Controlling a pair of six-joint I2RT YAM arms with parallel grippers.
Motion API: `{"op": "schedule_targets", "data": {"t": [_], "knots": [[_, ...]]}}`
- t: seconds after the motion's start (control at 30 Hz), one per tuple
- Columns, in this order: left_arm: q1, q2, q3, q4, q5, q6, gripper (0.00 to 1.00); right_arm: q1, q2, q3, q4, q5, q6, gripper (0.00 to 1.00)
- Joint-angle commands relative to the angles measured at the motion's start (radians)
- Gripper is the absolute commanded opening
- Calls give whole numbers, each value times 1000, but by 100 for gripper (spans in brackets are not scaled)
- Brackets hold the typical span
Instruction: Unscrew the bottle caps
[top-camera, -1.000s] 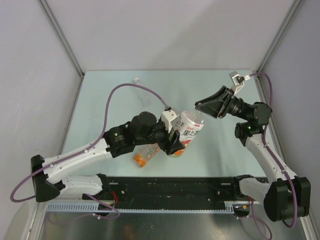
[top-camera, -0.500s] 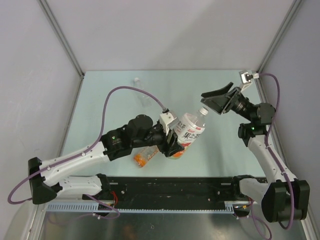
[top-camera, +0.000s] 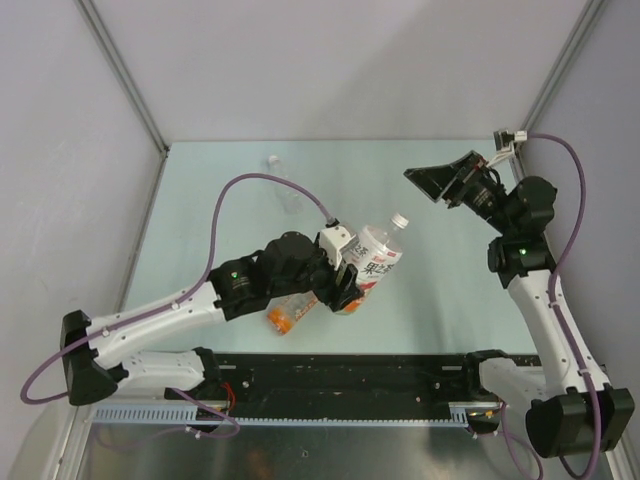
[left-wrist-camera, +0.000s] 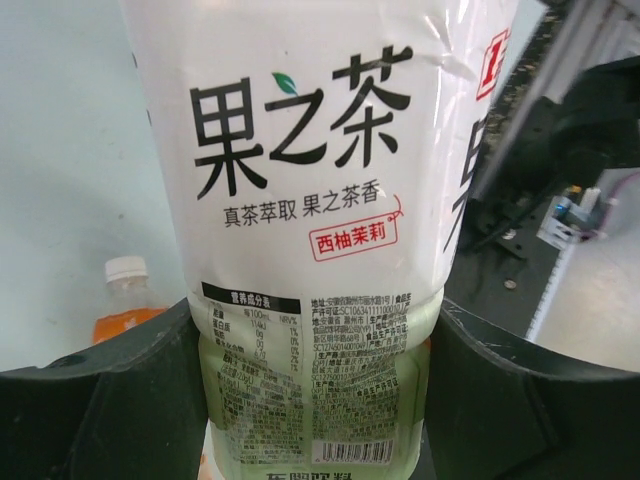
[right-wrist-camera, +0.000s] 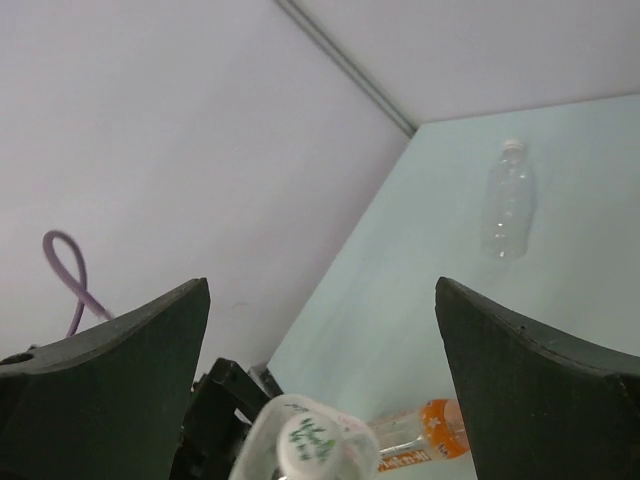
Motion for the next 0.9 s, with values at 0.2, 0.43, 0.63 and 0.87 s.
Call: {"op": "schedule_targets", "data": {"t": [0.2, 0.43, 0.63, 0.87], "knots": [[-5, 71, 79, -132, -357, -36, 0, 214, 74, 311, -708, 512, -245, 99], [-32, 181, 174, -258, -574, -67, 0, 337, 217, 461, -868, 655, -244, 99], [-88, 260, 256, -335, -755, -88, 0, 398, 299, 469, -851, 625, -222, 92], [-118, 321, 305, -387, -822, -90, 0, 412, 359, 468, -817, 558, -201, 73]]}}
